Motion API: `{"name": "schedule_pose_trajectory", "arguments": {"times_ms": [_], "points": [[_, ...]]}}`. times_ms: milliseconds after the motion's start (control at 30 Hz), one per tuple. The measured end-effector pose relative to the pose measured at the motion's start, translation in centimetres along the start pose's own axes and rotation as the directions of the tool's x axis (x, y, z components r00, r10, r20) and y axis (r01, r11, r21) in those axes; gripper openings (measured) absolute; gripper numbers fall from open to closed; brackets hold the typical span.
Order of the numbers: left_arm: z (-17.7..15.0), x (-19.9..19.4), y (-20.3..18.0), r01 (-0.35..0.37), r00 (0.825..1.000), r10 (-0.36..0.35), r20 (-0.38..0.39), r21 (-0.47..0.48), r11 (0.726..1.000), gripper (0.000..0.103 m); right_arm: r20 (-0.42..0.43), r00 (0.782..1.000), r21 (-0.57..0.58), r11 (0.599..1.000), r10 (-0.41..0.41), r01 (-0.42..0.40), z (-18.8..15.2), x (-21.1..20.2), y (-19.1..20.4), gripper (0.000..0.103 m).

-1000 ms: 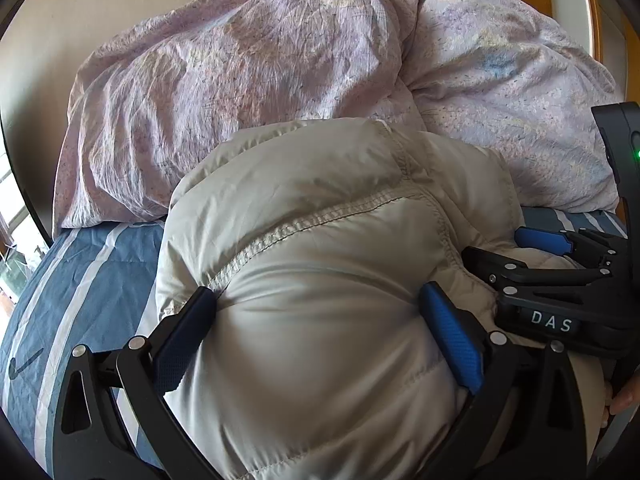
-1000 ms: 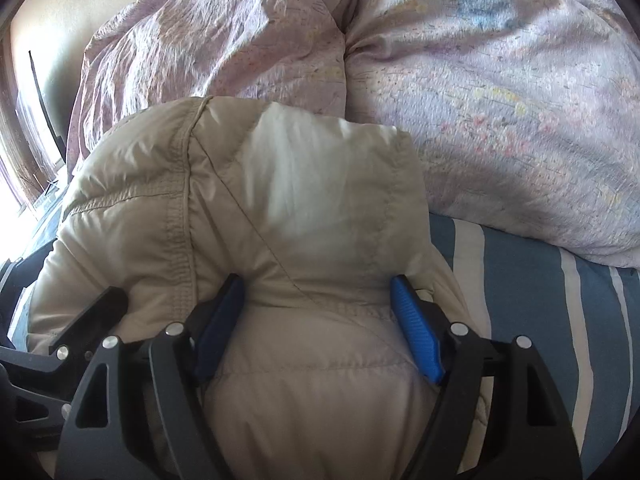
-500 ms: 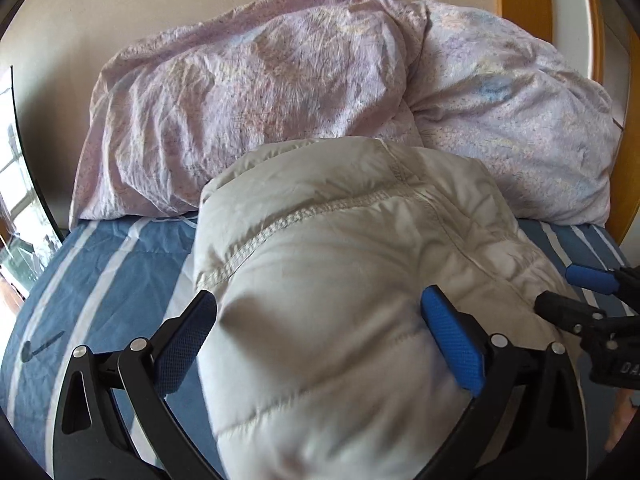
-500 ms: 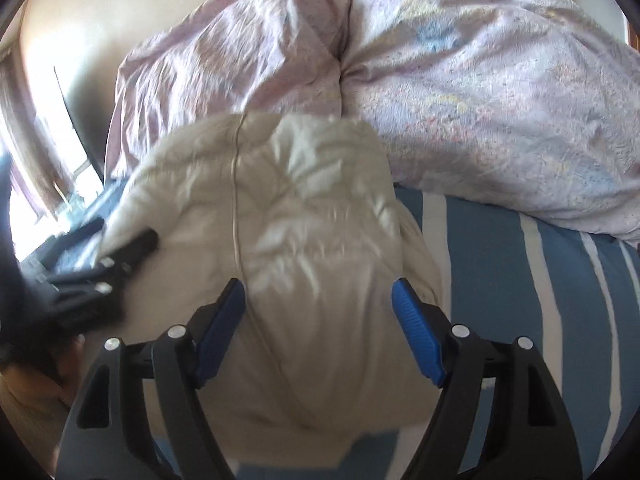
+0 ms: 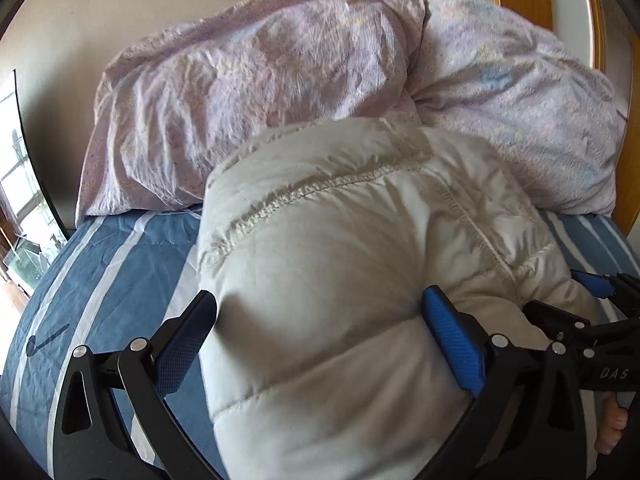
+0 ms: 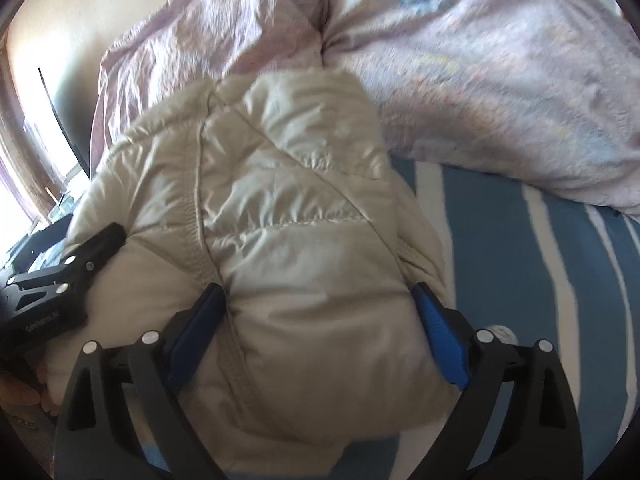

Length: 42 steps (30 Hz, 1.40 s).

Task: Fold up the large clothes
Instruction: 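Pull both open grippers back away from the folded jacket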

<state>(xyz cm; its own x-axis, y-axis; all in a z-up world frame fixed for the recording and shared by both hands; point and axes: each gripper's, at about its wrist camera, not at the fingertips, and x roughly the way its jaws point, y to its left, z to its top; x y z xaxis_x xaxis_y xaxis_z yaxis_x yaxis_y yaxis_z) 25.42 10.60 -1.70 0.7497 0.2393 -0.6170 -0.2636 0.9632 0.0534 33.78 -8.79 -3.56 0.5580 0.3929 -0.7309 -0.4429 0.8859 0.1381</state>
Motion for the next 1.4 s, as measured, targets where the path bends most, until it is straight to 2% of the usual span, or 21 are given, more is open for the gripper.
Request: {"name": "schedule_pose_trajectory", "arguments": {"times_ms": [67, 200, 367, 667, 967, 1200, 1400], "points": [[-0.3, -1.8, 0.3, 0.013, 0.999, -0.013, 0.03, 0.003, 1.0, 0.102, 0.036, 0.999, 0.009, 1.0, -0.018, 0.017, -0.2, -1.7, -0.1, 0.1], [-1.0, -5.2, 1.5, 0.038, 0.997, -0.036, 0.069, -0.024, 0.999, 0.102, 0.115, 0.992, 0.005, 0.998, -0.06, 0.06, -1.1, -5.6, 0.3, 0.101], [-2.4, -8.2, 3.1, 0.052, 0.998, -0.048, 0.046, -0.089, 0.995, 0.102, 0.175, 0.979, 0.014, 0.995, -0.1, 0.099, -3.2, -9.4, 0.8, 0.101], [-6.0, -12.7, 3.0, 0.03, 0.999, -0.029, 0.017, -0.084, 0.996, 0.102, 0.206, 0.974, -0.011, 0.995, -0.097, 0.101, -6.9, -13.6, 2.6, 0.101], [-8.5, -15.7, 1.6, 0.008, 1.0, -0.009, -0.008, -0.042, 0.999, 0.102, 0.194, 0.972, -0.032, 0.99, -0.129, 0.138, -10.4, -16.4, 3.7, 0.101], [-9.5, -18.1, 1.2, 0.028, 1.0, -0.028, -0.013, -0.03, 0.999, 0.102, 0.181, 0.974, 0.025, 0.99, -0.138, 0.135, -13.1, -18.3, 3.4, 0.101], [-9.8, -20.1, 0.8, 0.043, 0.999, -0.043, 0.002, -0.019, 0.999, 0.102, 0.221, 0.961, 0.065, 0.986, -0.164, 0.153, -15.0, -20.5, 3.7, 0.101]]}}
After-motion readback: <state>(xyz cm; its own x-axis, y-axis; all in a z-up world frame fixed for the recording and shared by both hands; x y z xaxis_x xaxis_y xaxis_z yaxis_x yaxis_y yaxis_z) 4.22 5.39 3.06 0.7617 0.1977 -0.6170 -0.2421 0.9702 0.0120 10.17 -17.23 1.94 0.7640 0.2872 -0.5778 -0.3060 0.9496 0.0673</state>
